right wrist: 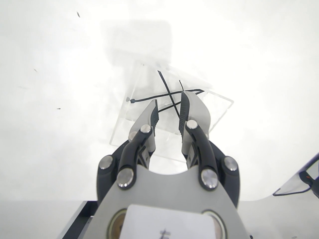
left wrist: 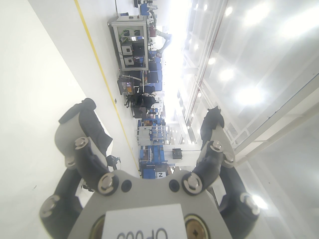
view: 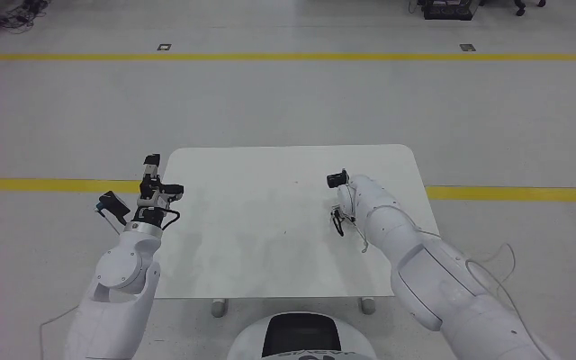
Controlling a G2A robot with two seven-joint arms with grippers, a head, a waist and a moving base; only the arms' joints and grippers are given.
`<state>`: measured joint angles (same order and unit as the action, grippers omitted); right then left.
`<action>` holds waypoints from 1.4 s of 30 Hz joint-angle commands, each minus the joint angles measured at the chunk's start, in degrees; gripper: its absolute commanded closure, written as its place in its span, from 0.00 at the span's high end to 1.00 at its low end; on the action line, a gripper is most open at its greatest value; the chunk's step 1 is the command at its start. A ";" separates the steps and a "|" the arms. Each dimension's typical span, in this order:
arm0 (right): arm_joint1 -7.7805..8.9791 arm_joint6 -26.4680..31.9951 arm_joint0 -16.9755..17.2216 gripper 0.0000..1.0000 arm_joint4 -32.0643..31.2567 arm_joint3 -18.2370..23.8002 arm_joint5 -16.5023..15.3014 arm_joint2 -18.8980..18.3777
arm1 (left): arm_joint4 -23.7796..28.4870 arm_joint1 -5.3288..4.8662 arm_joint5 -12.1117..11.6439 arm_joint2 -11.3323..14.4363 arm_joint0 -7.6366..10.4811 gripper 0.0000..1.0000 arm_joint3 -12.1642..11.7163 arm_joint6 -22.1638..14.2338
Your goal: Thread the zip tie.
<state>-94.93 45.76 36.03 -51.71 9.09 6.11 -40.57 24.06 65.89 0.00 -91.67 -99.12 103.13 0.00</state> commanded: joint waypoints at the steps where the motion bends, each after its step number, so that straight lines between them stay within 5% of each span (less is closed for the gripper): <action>1: 0.03 0.05 -0.02 0.20 -0.10 -0.01 0.00 -0.02 | 0.00 0.00 0.00 0.00 0.00 1.00 0.00 0.00; 26: 0.26 1.26 0.48 0.14 0.51 0.14 -3.72 -0.93 | 0.00 0.00 0.00 0.00 0.00 1.00 0.00 0.00; 42: 0.18 -0.81 0.80 0.16 -1.37 0.43 -1.86 -0.57 | 0.00 0.00 0.00 0.00 0.00 1.00 0.00 0.00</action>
<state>-94.75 44.87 36.79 -53.09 9.53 4.35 -41.12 24.06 65.89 0.00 -91.67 -99.12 103.13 0.00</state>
